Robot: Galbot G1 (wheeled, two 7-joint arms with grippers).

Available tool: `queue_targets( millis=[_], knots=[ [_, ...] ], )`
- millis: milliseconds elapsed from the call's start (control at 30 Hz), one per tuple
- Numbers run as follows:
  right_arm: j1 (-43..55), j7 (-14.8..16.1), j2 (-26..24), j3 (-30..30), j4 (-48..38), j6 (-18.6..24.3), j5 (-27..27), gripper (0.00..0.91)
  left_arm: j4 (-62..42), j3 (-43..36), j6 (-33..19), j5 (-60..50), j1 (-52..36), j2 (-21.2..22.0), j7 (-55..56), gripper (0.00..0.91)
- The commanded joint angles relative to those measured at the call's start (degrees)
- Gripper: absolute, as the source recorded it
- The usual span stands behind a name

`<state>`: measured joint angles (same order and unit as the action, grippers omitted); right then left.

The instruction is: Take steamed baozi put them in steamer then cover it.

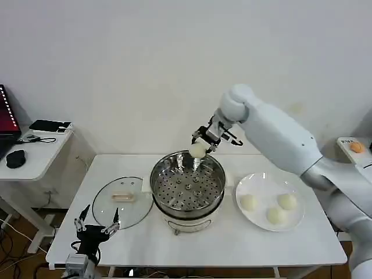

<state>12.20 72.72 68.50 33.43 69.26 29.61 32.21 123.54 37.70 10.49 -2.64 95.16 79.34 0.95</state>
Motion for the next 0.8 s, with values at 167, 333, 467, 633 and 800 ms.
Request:
queue_targets(
  millis=[167,333,467,633,800],
  knots=[
    [-2.0,-2.1,1.1,4.0,4.1,8.6,12.8,0.655,0.7,0.4,0.1,-0.3,0.5,0.1,-0.1,0.907],
    [-3.7,-4.2,2.9,3.8,1.8,9.3,17.1,0.655,0.6,0.5,0.2,-0.4,0.6,-0.1,-0.1,0.907],
    [-4.9,-7.6,4.6,2.9,-1.7,10.0,18.9,0.655,0.4,0.4,0.2,-0.5,0.7,0.2,-0.1,0.907],
    [-5.6,-9.1,6.5,3.0,-4.6,8.4,18.8,0.655,0.1,0.5,0.2,-0.5,0.9,0.3,0.0,0.907],
    [-5.9,-9.4,7.8,2.9,-6.1,8.2,18.2,0.655,0.1,0.6,0.2,-0.5,1.0,0.4,0.0,0.907]
  ],
)
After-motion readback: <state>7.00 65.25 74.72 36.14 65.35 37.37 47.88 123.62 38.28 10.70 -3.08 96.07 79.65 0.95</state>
